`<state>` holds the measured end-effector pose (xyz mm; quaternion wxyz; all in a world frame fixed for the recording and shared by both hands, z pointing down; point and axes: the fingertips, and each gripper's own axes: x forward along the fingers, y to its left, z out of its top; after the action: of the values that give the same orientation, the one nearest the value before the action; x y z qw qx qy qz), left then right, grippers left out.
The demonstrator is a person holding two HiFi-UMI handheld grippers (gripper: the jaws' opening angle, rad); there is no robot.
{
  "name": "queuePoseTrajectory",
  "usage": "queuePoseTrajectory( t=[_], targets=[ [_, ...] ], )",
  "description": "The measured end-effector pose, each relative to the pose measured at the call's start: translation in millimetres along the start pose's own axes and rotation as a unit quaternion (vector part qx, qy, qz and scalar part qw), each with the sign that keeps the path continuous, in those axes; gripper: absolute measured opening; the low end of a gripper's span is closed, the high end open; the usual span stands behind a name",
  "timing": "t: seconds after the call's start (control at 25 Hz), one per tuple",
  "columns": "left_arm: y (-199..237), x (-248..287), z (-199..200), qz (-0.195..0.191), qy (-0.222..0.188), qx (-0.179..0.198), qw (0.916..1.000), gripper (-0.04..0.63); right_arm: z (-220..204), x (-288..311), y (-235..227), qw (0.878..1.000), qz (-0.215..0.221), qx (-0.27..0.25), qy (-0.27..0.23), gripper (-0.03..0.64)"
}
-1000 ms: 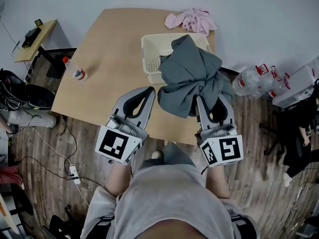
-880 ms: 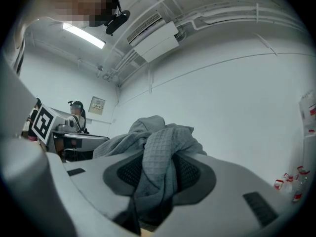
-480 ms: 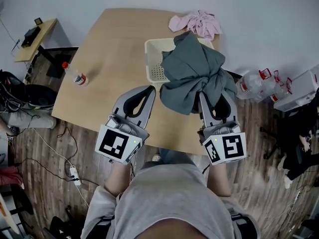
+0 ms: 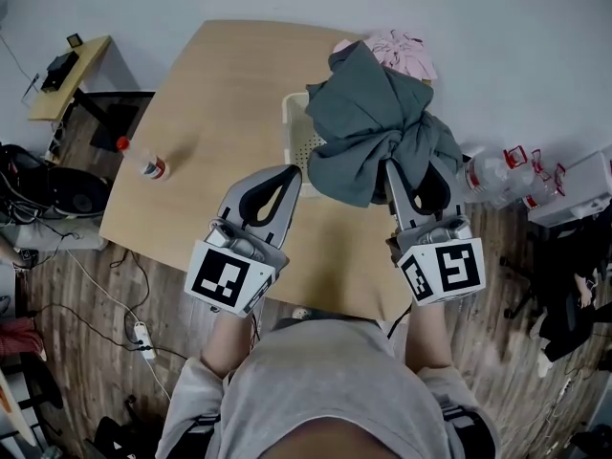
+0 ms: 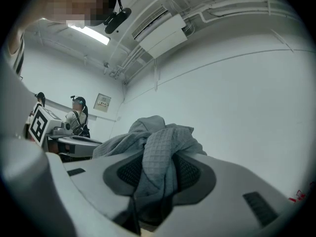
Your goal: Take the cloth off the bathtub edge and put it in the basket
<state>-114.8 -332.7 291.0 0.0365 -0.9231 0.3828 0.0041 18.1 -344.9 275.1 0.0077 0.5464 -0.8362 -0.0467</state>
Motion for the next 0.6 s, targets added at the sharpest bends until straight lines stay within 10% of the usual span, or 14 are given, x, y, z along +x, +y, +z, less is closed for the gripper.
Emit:
queuePoseTrajectory(
  t=[0.6],
  targets=[
    [54, 23, -31, 0.039, 0.038, -0.027, 0.9981, -0.004, -54, 99, -7, 0.995, 0.058, 0.015, 0.074, 0.160]
  ],
)
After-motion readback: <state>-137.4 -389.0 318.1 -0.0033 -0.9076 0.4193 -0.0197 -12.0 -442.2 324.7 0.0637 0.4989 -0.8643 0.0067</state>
